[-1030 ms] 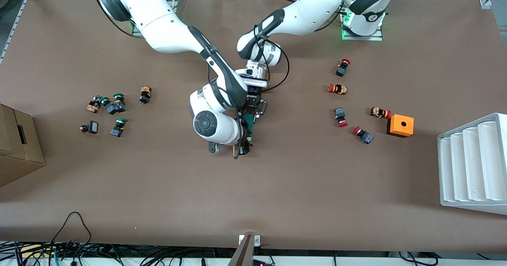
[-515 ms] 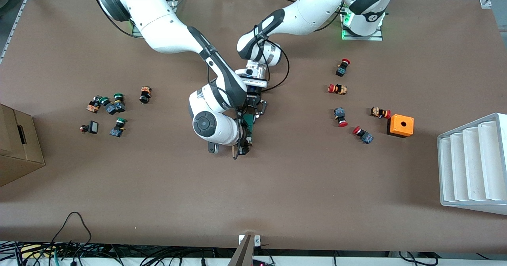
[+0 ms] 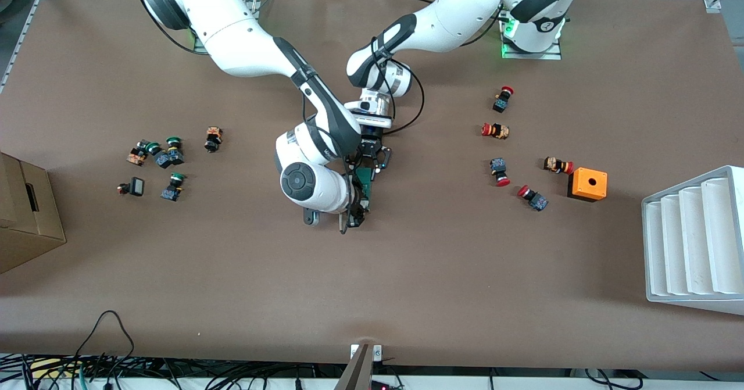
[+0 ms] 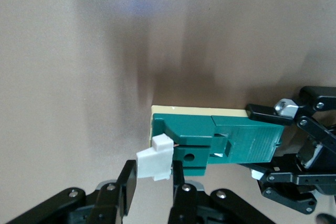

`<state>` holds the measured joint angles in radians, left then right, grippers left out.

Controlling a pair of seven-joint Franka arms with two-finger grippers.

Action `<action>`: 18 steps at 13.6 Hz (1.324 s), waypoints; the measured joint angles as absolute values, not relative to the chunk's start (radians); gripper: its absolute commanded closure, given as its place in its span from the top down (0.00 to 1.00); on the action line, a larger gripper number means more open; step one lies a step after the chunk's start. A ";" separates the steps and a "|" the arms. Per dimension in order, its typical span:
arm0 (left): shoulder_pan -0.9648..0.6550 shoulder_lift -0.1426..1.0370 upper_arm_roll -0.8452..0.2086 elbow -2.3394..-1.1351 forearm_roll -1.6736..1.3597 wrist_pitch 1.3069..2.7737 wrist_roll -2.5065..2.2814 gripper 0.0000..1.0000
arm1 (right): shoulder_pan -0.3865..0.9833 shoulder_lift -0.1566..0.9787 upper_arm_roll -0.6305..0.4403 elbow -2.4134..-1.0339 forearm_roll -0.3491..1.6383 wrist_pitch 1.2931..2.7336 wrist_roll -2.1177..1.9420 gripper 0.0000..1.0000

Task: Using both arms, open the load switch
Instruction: 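Grasp the white switch handle with the right gripper, then push the white handle down into the contacts with the right gripper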

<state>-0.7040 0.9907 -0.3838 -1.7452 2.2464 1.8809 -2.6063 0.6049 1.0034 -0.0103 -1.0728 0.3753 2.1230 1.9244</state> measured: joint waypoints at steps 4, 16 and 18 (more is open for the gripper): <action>-0.705 0.991 -0.384 -1.744 2.245 1.881 -2.606 0.33 | 0.606 0.994 -0.010 -1.084 0.375 2.125 1.924 0.34; -0.705 0.992 -0.384 -1.742 2.242 1.880 -2.606 0.16 | 0.623 0.916 0.011 -1.193 0.365 2.129 1.924 0.34; -0.705 0.992 -0.384 -1.742 2.242 1.880 -2.606 0.16 | 0.623 0.898 0.015 -1.217 0.364 2.129 1.924 0.34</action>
<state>-0.7054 0.9919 -0.3838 -1.7421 2.2418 1.8802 -2.6063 0.6234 0.8978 0.0150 -1.2168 0.3639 2.1286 1.9244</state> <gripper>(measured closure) 0.476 0.656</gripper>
